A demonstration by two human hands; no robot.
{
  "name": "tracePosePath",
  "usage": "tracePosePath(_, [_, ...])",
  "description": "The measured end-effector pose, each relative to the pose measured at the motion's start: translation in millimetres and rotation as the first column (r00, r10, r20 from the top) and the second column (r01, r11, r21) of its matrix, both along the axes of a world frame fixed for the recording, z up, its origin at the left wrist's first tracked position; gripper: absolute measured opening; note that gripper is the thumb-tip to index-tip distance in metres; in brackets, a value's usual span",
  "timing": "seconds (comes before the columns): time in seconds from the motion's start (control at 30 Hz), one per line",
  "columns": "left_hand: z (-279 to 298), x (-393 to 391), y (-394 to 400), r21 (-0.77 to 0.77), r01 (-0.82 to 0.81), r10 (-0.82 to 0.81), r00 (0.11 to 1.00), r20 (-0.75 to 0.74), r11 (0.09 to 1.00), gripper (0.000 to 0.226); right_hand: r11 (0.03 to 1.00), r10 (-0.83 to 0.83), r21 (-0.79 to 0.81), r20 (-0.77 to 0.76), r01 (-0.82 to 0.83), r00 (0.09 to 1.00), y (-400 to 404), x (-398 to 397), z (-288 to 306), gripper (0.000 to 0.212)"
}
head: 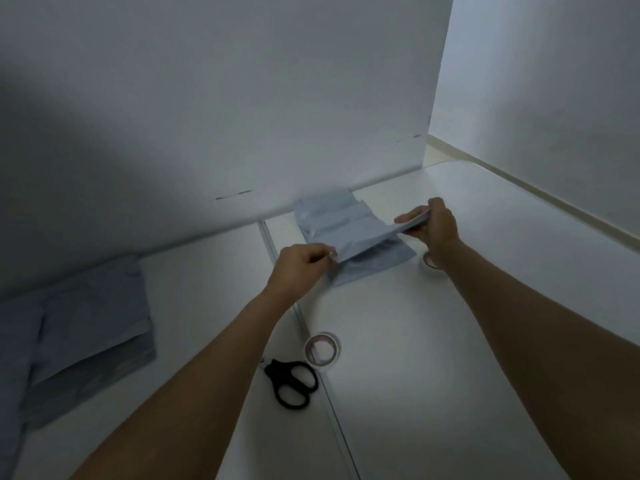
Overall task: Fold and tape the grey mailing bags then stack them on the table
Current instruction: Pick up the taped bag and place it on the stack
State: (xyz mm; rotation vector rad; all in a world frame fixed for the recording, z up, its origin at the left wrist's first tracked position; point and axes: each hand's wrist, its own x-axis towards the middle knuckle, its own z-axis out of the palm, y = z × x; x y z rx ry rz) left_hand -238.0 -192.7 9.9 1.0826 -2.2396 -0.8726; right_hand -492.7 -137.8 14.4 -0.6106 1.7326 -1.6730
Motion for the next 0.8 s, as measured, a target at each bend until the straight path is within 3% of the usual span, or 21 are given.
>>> tracePosePath(0.03, [-6,2,4,-0.022,0.044,-0.043,0.998,0.048,0.999,0.019,1.000,0.014,0.018,0.078,-0.015,0.997,8,-1,0,0.051])
tracePosePath(0.07, [-10,5,9,-0.027,0.087,-0.084,0.992,0.093,0.996,0.022,0.997,0.055,0.054,0.061,-0.058,0.997,14,-3,-3,0.054])
tracePosePath(0.1, [-13,7,13,-0.047,0.131,-0.122,0.981,0.154,0.990,0.024,0.983,0.123,0.137,-0.016,-0.120,0.992,22,-2,-1,0.053])
tracePosePath(0.13, [-16,8,16,-0.084,0.185,-0.163,0.963,0.213,0.979,0.027,0.941,0.228,0.302,-0.230,-0.154,0.946,28,-4,-1,0.047])
tracePosePath(0.17, [-19,8,18,-0.112,0.239,-0.200,0.939,0.280,0.964,0.032,0.872,0.364,0.471,-0.442,-0.133,0.820,34,-4,0,0.037])
tracePosePath(0.2, [-21,8,19,-0.115,0.290,-0.236,0.908,0.346,0.950,0.034,0.820,0.470,0.570,-0.612,-0.057,0.636,38,-4,0,0.029])
tracePosePath(0.23, [-21,7,22,-0.096,0.319,-0.258,0.881,0.396,0.943,0.034,0.797,0.517,0.604,-0.685,0.003,0.513,40,-2,2,0.027])
tracePosePath(0.33, [-18,2,27,-0.123,0.335,-0.254,0.866,0.431,0.934,0.031,0.883,0.425,0.469,-0.819,0.023,0.385,35,20,3,0.025])
tracePosePath(0.4, [-16,-2,28,-0.157,0.279,-0.203,0.902,0.380,0.947,0.036,0.896,0.439,0.435,-0.832,-0.091,0.340,24,42,-6,0.024])
tracePosePath(0.47, [-24,-5,21,-0.167,0.247,-0.166,0.905,0.393,0.955,0.042,0.847,0.531,0.495,-0.801,-0.193,0.277,14,67,-27,0.033])
tracePosePath(0.57, [-45,-8,6,-0.113,0.251,-0.162,0.848,0.505,0.961,0.060,0.775,0.629,0.624,-0.748,-0.098,0.211,10,85,-63,0.061])
tracePosePath(0.63, [-49,-10,2,-0.108,0.247,-0.131,0.779,0.613,0.963,0.063,0.783,0.615,0.621,-0.766,-0.032,0.190,13,84,-78,0.082])
tracePosePath(0.8, [-54,-18,-10,-0.119,0.264,-0.131,0.761,0.635,0.957,0.064,0.768,0.629,0.640,-0.759,0.013,0.170,5,76,-78,0.089])
